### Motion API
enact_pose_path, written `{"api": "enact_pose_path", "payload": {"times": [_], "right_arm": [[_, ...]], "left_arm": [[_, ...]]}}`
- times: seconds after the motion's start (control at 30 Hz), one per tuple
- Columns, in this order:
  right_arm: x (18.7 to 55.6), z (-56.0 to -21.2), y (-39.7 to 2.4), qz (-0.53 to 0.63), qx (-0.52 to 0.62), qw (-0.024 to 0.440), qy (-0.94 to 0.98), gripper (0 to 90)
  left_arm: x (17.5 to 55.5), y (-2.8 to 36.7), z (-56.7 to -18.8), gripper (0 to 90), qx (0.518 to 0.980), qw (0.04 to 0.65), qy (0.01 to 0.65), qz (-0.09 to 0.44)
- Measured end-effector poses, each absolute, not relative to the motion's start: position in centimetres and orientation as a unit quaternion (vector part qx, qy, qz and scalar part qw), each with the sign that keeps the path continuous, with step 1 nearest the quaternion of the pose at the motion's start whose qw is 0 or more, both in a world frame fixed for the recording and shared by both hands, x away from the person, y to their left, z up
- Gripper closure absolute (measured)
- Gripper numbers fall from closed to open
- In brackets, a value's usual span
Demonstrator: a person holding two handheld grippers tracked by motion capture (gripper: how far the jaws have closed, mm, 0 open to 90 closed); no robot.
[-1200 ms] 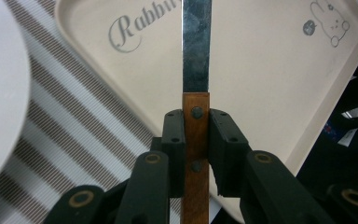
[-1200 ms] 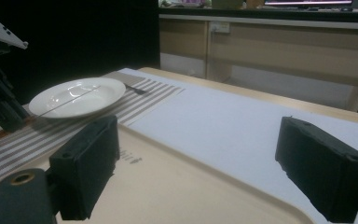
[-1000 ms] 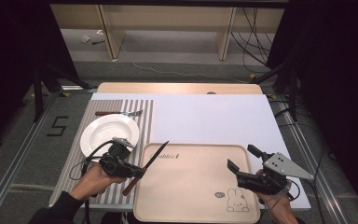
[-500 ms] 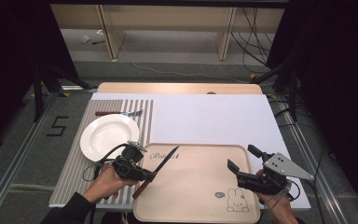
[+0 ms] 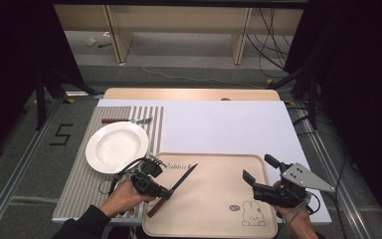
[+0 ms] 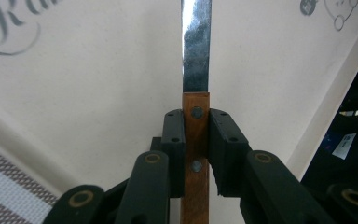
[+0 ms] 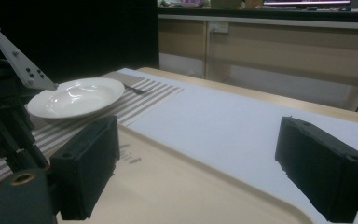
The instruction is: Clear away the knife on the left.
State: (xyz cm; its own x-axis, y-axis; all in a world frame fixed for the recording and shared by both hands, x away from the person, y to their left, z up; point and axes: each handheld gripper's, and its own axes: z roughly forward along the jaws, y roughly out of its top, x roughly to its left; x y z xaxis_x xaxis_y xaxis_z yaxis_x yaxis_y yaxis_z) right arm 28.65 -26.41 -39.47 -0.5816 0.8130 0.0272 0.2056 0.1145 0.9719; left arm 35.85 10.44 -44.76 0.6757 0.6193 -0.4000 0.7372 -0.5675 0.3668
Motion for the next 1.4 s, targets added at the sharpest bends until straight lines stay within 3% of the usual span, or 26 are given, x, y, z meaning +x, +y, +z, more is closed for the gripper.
{"api": "enact_pose_path", "payload": {"times": [0.53,0.6,0.63,0.7,0.8,1.0,1.07,1.23,1.33,1.4], "right_arm": [[28.6,-39.5,-26.4,0.556,0.366,0.272,0.695,14.7],[28.6,-39.5,-26.4,0.556,0.366,0.272,0.695,14.7],[28.6,-39.5,-26.4,0.556,0.366,0.271,0.695,14.7],[28.6,-39.5,-26.4,0.557,0.366,0.271,0.695,14.7],[28.6,-39.5,-26.4,0.557,0.366,0.272,0.695,14.7],[28.6,-39.5,-26.4,0.556,0.365,0.273,0.696,14.8],[28.6,-39.5,-26.4,0.556,0.365,0.273,0.696,14.8],[28.7,-39.5,-26.4,0.554,0.366,0.273,0.696,14.9],[28.7,-39.5,-26.4,0.554,0.366,0.272,0.697,14.9],[28.7,-39.5,-26.4,0.554,0.365,0.273,0.696,14.9]], "left_arm": [[35.3,9.2,-46.4,76.1,0.894,0.220,0.373,-0.116],[35.2,9.2,-46.4,67.8,0.897,0.227,0.359,-0.122],[35.2,9.1,-46.3,67.8,0.898,0.231,0.351,-0.126],[34.9,8.8,-45.8,55.1,0.902,0.246,0.336,-0.113],[34.7,8.7,-45.4,43.0,0.903,0.261,0.327,-0.092],[34.2,8.6,-44.5,36.1,0.902,0.306,0.302,-0.045],[34.1,8.5,-44.5,50.5,0.904,0.307,0.294,-0.046],[33.6,7.1,-44.7,75.5,0.923,0.282,0.257,-0.038],[33.6,6.6,-45.0,86.8,0.930,0.264,0.253,-0.042],[33.6,6.5,-45.1,89.6,0.932,0.259,0.251,-0.042]]}}
